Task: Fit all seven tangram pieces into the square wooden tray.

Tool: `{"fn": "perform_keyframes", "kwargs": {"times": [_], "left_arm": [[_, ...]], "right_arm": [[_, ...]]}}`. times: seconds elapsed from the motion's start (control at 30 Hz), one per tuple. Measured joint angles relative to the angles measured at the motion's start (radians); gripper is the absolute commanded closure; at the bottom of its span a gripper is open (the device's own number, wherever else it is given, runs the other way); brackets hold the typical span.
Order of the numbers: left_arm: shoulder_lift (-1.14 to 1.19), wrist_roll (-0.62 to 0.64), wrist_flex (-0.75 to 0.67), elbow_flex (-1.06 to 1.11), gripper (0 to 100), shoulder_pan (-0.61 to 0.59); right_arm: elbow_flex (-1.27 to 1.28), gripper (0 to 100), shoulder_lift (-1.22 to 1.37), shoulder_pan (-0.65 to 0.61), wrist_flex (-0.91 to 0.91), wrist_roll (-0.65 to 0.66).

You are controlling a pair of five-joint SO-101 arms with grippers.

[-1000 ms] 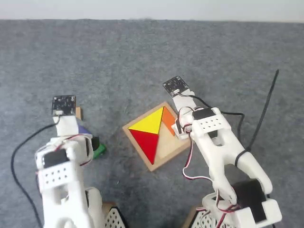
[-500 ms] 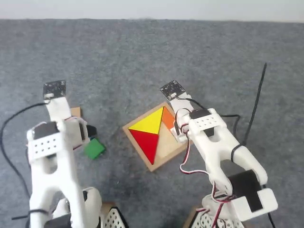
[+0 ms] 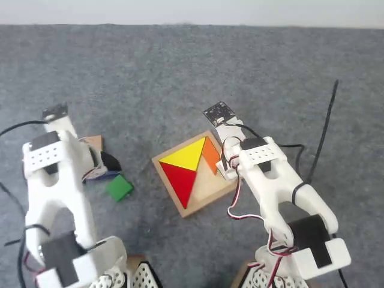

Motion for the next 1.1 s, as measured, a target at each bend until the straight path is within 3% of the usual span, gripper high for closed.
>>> {"fn": "perform_keyframes", "kwargs": {"times": [0.13, 0.3, 0.53, 0.73, 1.1], "left_arm": [[0.051, 0.129, -0.002, -0.002, 64, -0.084], [0.084, 0.258, -0.104, -0.002, 64, -0.087], [0.187, 0.245, -0.206, -0.002, 65, -0.031], [0.296, 0.351, -0.207, -0.061, 67, -0.031], [0.316, 0.296, -0.226, -0.137, 68, -0.032]], "right_arm": [[0.000, 99.1, 0.000, 0.000, 0.000, -0.002], [0.000, 99.1, 0.000, 0.000, 0.000, -0.002], [0.000, 99.1, 0.000, 0.000, 0.000, -0.002], [0.000, 99.1, 0.000, 0.000, 0.000, -0.002], [0.000, 99.1, 0.000, 0.000, 0.000, -0.002]]}}
